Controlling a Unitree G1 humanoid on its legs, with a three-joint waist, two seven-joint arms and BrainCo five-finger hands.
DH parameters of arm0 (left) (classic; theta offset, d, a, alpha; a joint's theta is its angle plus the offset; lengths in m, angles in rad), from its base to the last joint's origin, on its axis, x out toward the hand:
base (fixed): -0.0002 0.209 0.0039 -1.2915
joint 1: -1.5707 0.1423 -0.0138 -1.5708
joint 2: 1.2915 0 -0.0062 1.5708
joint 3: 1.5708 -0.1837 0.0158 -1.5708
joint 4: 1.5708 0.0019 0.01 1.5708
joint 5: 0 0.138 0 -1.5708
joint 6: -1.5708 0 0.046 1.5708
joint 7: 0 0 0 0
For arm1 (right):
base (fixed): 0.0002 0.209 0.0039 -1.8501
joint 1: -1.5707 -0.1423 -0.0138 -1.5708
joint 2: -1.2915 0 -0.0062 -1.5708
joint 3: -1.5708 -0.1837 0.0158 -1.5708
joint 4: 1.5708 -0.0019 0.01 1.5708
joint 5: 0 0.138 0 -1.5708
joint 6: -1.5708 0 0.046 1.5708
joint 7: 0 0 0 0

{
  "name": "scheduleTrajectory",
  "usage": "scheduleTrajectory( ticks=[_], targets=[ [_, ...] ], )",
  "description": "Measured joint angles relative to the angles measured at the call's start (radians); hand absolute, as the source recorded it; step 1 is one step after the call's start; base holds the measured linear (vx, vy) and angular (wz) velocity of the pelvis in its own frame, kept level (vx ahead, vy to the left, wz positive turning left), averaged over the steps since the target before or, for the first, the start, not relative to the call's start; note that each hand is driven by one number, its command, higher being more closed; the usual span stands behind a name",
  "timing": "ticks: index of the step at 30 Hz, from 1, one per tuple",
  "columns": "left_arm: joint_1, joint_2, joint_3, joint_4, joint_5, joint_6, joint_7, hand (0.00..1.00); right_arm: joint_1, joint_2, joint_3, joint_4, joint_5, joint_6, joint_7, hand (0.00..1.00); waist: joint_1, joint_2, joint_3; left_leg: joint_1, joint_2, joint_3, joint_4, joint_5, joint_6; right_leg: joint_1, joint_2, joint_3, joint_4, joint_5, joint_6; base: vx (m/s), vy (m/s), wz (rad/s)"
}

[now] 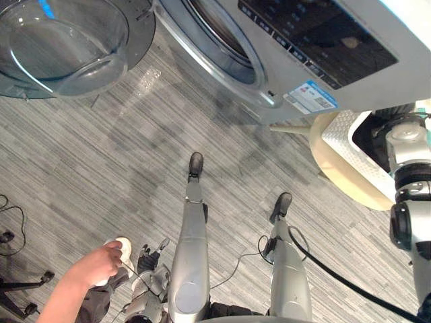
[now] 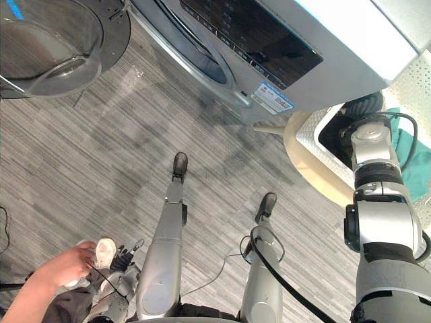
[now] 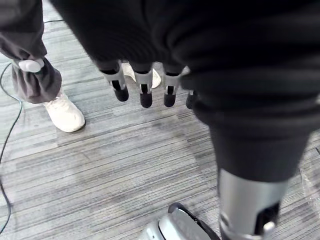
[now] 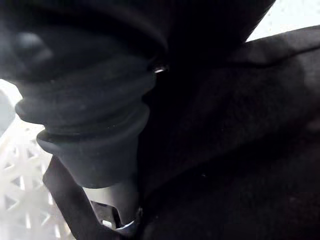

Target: Pick up the laundry basket with both hands and put the clothes into the washing machine.

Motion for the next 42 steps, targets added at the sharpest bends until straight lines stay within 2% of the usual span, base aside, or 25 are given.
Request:
scheduleTrajectory(
  ticks=[8,14,16,22,26,28,29,30,33,36,42],
  targets=[
    [-0.003,0.001,-0.019,-0.001,0.000,0.001,-0.007,0.00,0.007,0.024,-0.022,0.025,0.002,0.006,0.033,1.00,0.011,0.011,-0.011,0.005,-0.001,0.000,-0.001,0.012,-0.010,0.003,-0.001,-0.002,0.002,0.000,-0.001,0.00,0.000,0.00],
    [-0.005,-0.010,-0.019,-0.006,0.000,-0.001,-0.007,0.00,0.046,0.071,-0.022,0.025,0.014,0.027,0.039,1.00,0.010,0.038,-0.043,0.052,0.001,0.007,-0.023,0.015,-0.008,0.037,-0.002,0.001,0.000,0.001,-0.003,0.00,0.000,0.00],
    [-0.006,-0.010,-0.019,-0.006,0.000,0.000,-0.007,0.00,0.058,0.084,-0.023,0.025,0.042,0.035,0.037,1.00,0.007,0.038,-0.061,0.062,0.002,0.013,-0.043,0.020,-0.007,0.037,-0.003,0.003,-0.002,-0.001,-0.007,0.00,0.000,0.00],
    [-0.008,-0.010,-0.015,-0.006,-0.001,0.002,0.003,0.00,0.073,0.090,-0.069,-0.037,0.148,0.045,0.001,1.00,-0.004,0.036,-0.061,0.100,0.008,0.024,-0.057,0.027,-0.009,0.062,0.000,0.008,-0.001,0.005,-0.016,0.00,0.010,-0.02],
    [-0.008,-0.009,0.018,-0.006,-0.001,0.009,0.011,0.00,0.080,0.097,-0.083,-0.178,0.205,0.044,-0.034,1.00,-0.027,0.015,-0.068,0.143,0.018,0.047,-0.090,0.035,-0.014,0.073,0.004,0.018,0.003,-0.005,-0.040,0.00,0.000,-0.10],
    [-0.008,-0.005,0.026,-0.005,-0.001,0.014,0.012,0.00,0.091,0.108,-0.104,-0.266,0.209,0.045,-0.053,1.00,-0.049,0.004,-0.065,0.171,0.021,0.050,-0.113,0.051,-0.016,0.087,0.006,0.022,0.006,-0.006,-0.041,0.01,-0.007,-0.02],
    [-0.008,-0.003,0.029,-0.005,-0.001,0.019,0.012,0.00,0.096,0.112,-0.110,-0.287,0.209,0.046,-0.057,1.00,-0.050,-0.001,-0.065,0.181,0.022,0.052,-0.119,0.053,-0.017,0.093,0.006,0.023,0.006,-0.006,-0.041,0.03,-0.018,-0.07],
    [-0.008,-0.001,0.049,-0.009,-0.001,0.022,0.012,0.00,0.110,0.120,-0.111,-0.333,0.209,0.046,-0.073,1.00,-0.054,-0.018,-0.065,0.199,0.026,0.061,-0.122,0.053,-0.017,0.100,0.007,0.034,0.006,-0.005,-0.040,0.03,-0.018,-0.10],
    [-0.008,0.008,0.075,-0.013,0.000,0.024,0.014,0.00,0.140,0.125,-0.114,-0.455,0.208,0.047,-0.095,1.00,-0.062,-0.039,-0.065,0.229,0.038,0.071,-0.129,0.052,-0.018,0.121,0.016,0.036,0.009,-0.005,-0.042,0.03,-0.033,-0.08],
    [-0.006,0.009,0.110,-0.015,0.001,0.040,0.017,0.00,0.189,0.129,-0.129,-0.659,0.204,0.043,-0.115,1.00,-0.079,-0.060,-0.064,0.269,0.041,0.080,-0.151,0.054,-0.020,0.145,0.018,0.038,0.011,-0.010,-0.050,0.01,-0.034,-0.02],
    [0.012,0.020,0.191,-0.043,0.021,0.055,0.020,0.00,0.345,0.209,-0.207,-0.957,0.158,0.035,-0.132,1.00,-0.105,-0.121,-0.059,0.332,0.043,0.093,-0.177,0.054,-0.019,0.178,0.016,0.039,0.032,-0.037,-0.062,-0.01,-0.020,0.00]
  ],
)
